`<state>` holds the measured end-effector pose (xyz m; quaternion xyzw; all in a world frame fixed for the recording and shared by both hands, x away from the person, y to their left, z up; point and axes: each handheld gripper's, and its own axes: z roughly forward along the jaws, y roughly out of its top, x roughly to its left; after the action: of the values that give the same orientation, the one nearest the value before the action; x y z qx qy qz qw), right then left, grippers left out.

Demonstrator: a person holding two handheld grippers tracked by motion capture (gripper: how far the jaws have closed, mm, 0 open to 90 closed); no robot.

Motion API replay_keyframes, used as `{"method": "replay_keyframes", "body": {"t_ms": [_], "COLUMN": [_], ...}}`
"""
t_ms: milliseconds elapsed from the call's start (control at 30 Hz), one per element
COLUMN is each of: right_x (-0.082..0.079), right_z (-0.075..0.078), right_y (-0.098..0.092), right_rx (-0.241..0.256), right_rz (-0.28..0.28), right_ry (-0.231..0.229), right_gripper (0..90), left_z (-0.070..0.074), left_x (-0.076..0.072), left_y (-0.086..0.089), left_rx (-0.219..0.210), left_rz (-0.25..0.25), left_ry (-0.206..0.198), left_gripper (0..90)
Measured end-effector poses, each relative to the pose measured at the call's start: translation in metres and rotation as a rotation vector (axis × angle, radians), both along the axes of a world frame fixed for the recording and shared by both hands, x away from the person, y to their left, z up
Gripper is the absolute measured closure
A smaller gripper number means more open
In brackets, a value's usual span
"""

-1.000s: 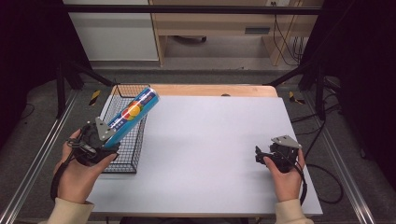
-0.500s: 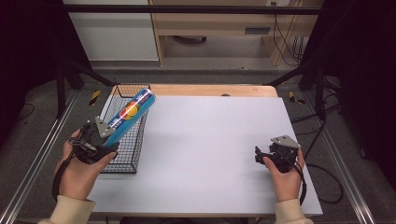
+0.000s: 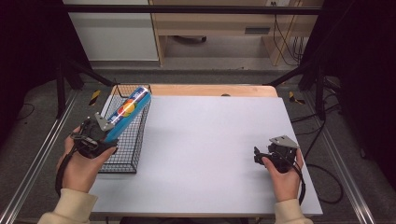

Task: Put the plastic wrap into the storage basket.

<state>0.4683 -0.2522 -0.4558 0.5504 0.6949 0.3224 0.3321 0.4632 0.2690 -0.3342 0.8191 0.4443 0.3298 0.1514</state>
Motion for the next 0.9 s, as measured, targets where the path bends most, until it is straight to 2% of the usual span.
{"method": "replay_keyframes", "body": {"t_ms": [133, 300, 400, 533, 900], "right_x": [0.0, 0.001, 0.001, 0.001, 0.001], "right_z": [0.0, 0.0, 0.0, 0.0, 0.001], "right_y": [0.003, 0.004, 0.004, 0.007, 0.006], "right_rx": [-0.001, 0.006, 0.008, 0.018, 0.025], "right_rz": [0.006, 0.012, 0.016, 0.027, 0.037], "right_ry": [-0.002, 0.003, 0.004, 0.003, 0.0], "right_gripper": [5.7, 5.7, 5.7, 5.8, 6.1], "left_z": [-0.002, -0.007, -0.01, -0.014, -0.013], "left_x": [0.013, 0.022, 0.025, 0.031, 0.034], "left_y": [0.0, 0.001, 0.001, 0.0, -0.005], "left_rx": [0.008, 0.013, 0.022, 0.037, 0.038], "left_rz": [0.03, 0.061, 0.075, 0.099, 0.123], "left_ry": [0.022, 0.042, 0.054, 0.092, 0.109], "left_gripper": [31.2, 31.3, 31.3, 31.4, 31.5]}}
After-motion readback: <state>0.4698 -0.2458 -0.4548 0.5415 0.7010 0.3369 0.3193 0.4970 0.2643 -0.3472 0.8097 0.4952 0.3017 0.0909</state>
